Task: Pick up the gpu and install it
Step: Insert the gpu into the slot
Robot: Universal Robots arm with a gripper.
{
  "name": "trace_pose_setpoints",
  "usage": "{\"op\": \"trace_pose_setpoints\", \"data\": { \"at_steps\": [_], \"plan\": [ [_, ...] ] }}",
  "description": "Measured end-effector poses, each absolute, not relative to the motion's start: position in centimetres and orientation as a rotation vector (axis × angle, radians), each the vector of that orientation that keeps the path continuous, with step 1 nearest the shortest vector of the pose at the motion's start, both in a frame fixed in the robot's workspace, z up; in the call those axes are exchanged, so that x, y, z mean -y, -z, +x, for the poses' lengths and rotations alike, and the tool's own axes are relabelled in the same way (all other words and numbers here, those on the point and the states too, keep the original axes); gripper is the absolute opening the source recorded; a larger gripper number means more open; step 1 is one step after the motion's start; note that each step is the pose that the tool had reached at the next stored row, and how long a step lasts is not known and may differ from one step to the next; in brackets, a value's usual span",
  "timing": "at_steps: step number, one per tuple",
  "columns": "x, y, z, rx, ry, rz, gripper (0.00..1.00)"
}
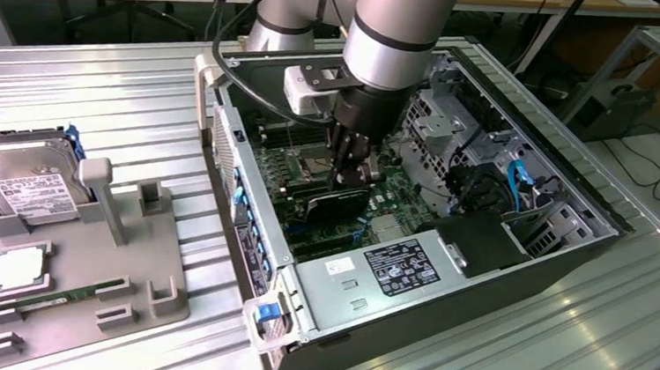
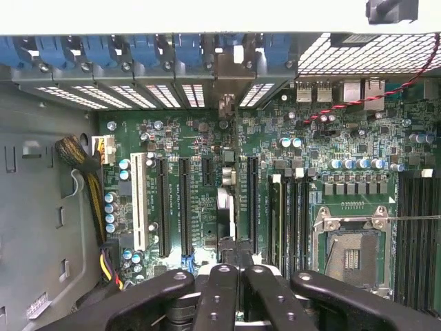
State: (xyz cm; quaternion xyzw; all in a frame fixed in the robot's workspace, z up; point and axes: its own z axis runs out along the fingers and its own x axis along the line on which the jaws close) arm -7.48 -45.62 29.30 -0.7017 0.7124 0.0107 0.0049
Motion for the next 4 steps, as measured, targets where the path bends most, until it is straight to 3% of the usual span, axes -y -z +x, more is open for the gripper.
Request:
{"op": "trace_pose_setpoints", "data": {
  "at_steps": [4],
  "plan": [
    [45.62, -29.31, -7.48, -2.231, -0.034, -2.198, 0.11]
  ]
}}
